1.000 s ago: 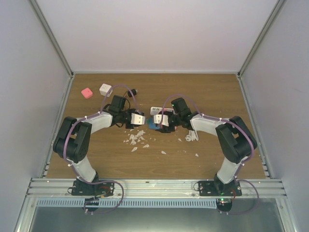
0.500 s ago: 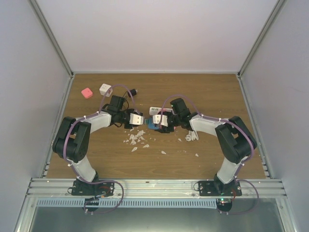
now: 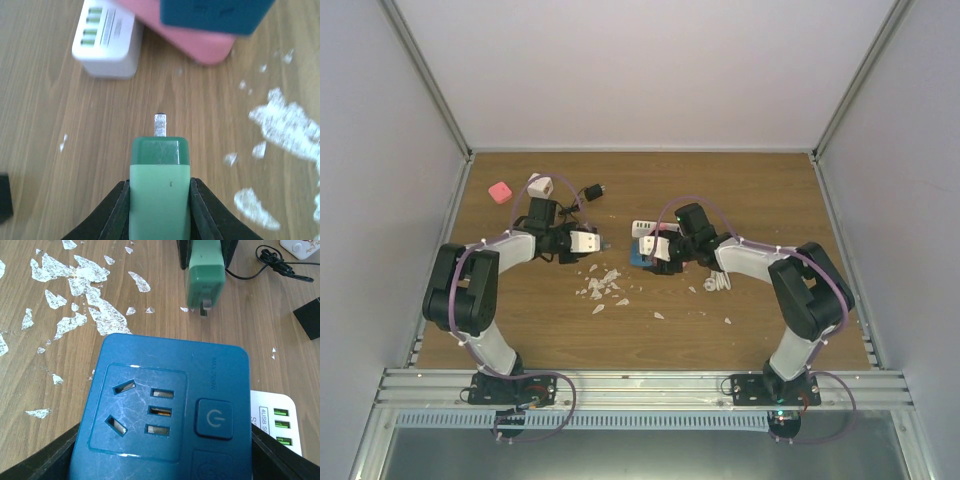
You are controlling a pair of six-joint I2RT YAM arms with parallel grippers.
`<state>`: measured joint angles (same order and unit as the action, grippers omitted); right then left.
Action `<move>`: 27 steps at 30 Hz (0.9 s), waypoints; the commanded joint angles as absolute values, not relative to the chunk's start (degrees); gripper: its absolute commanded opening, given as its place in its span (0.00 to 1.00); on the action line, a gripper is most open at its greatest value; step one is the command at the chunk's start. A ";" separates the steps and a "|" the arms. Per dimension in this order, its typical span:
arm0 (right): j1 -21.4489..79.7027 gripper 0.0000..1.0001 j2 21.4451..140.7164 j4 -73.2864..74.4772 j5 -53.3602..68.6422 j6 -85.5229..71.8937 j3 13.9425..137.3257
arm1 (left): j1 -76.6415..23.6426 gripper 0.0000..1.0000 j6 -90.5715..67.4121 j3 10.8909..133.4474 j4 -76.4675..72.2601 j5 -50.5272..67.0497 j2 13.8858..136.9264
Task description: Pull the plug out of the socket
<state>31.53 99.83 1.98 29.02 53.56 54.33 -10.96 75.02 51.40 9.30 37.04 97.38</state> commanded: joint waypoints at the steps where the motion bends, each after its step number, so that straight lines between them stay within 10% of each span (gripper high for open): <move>1: 30.88 0.35 99.92 7.25 25.89 53.16 52.58 | -9.28 0.21 74.60 49.94 8.81 33.51 95.08; 17: 30.97 0.88 99.58 9.35 27.45 52.71 56.29 | -1.30 0.22 63.42 54.40 21.18 37.43 87.89; 27: 30.96 1.00 98.50 9.26 29.49 50.93 58.67 | 9.31 0.24 50.48 61.04 27.72 39.40 90.82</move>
